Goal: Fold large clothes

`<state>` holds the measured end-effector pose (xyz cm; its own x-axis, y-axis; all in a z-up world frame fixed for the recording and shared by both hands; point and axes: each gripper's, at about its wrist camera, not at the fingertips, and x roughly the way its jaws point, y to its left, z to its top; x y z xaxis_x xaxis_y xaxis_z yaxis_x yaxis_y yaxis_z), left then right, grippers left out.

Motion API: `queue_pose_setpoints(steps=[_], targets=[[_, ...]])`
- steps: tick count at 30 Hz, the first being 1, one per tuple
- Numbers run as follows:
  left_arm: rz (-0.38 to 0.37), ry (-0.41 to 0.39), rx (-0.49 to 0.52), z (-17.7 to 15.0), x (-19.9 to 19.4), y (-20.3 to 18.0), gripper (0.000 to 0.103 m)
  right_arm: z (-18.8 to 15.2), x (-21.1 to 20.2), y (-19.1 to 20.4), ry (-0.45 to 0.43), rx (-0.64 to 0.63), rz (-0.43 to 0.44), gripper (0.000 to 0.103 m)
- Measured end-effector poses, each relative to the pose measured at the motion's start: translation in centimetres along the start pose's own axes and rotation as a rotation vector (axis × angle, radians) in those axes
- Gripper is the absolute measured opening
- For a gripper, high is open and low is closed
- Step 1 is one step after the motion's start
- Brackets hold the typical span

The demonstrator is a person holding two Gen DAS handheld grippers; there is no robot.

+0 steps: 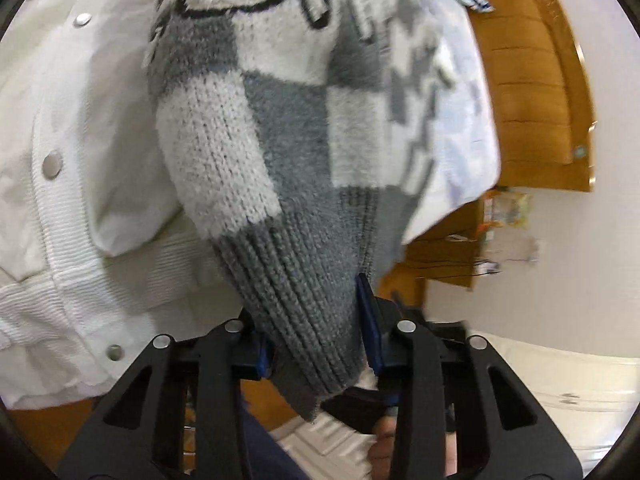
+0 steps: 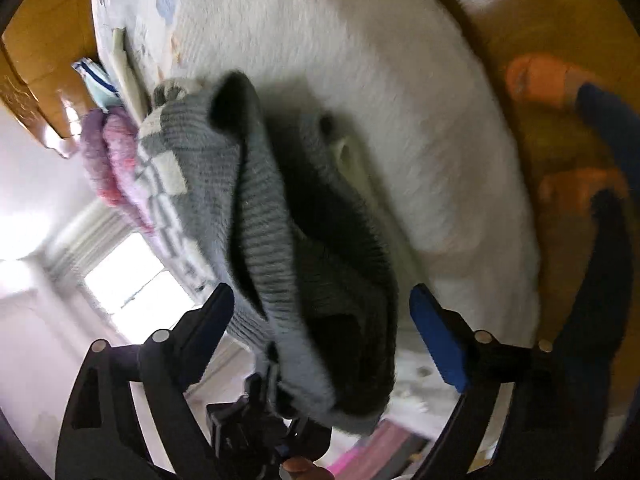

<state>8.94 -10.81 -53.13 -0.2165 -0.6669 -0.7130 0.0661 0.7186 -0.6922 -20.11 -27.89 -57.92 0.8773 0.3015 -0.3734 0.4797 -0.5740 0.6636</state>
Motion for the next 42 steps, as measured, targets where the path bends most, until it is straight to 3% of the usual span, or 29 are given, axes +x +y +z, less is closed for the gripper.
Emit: queue_pose_setpoints(steps=[6, 10, 15, 16, 18, 20, 21, 23, 25, 27, 30, 33, 36, 40, 42], targets=[[-0.073, 0.001, -0.014, 1.0, -1.1, -1.4, 0.034, -0.5, 1.0, 1.2, 0.078, -0.045, 0.155, 0.092], [-0.086, 0.002, -0.011, 1.1, -2.2, -0.9, 0.034, -0.2, 2.6, 2.1, 0.080, -0.064, 0.140, 0.095], [-0.092, 0.007, -0.008, 0.9, -3.1, 0.1, 0.035, -0.4, 3.9, 3.3, 0.010, -0.081, 0.108, 0.093], [-0.082, 0.010, 0.003, 0.9, -3.1, 0.0, 0.036, -0.3, 4.1, 3.7, 0.005, -0.096, 0.085, 0.088], [-0.076, 0.045, 0.001, 1.1, -2.7, 0.2, 0.042, 0.1, 4.0, 4.6, -0.007, -0.123, 0.036, 0.062], [-0.082, 0.102, 0.048, 1.4, -2.5, 0.0, 0.060, 0.1, 3.4, 5.3, -0.009, -0.164, -0.002, 0.045], [-0.072, 0.108, 0.076, 1.6, -2.8, 0.0, 0.071, 0.1, 3.2, 5.7, -0.010, -0.178, -0.009, 0.040], [-0.041, 0.110, 0.139, 2.0, -3.8, 0.1, 0.072, -0.1, 2.8, 6.3, -0.014, -0.214, -0.035, 0.037], [-0.005, 0.082, 0.174, 2.7, -5.5, 0.7, 0.080, -0.6, 2.8, 7.3, -0.026, -0.256, -0.060, 0.036], [0.026, 0.005, 0.189, 4.1, -7.6, 1.7, 0.083, -1.0, 2.9, 7.9, -0.036, -0.267, -0.079, 0.035], [0.079, -0.086, 0.122, 7.6, -9.6, 4.1, 0.084, -1.3, 2.8, 7.9, -0.033, -0.281, -0.094, 0.035], [0.144, -0.149, 0.146, 11.6, -9.3, 4.9, 0.085, -1.9, 3.6, 9.9, -0.026, -0.301, -0.107, 0.035], [0.132, -0.138, 0.090, 16.3, -7.2, 5.7, 0.085, -1.6, 4.1, 10.3, -0.023, -0.314, -0.126, 0.035], [0.171, -0.128, 0.119, 19.3, -4.6, 5.1, 0.099, -1.7, 4.7, 11.5, -0.008, -0.311, -0.145, 0.035], [0.158, -0.124, 0.109, 20.5, -3.8, 5.6, 0.100, -1.4, 5.4, 12.1, -0.001, -0.306, -0.159, 0.035]])
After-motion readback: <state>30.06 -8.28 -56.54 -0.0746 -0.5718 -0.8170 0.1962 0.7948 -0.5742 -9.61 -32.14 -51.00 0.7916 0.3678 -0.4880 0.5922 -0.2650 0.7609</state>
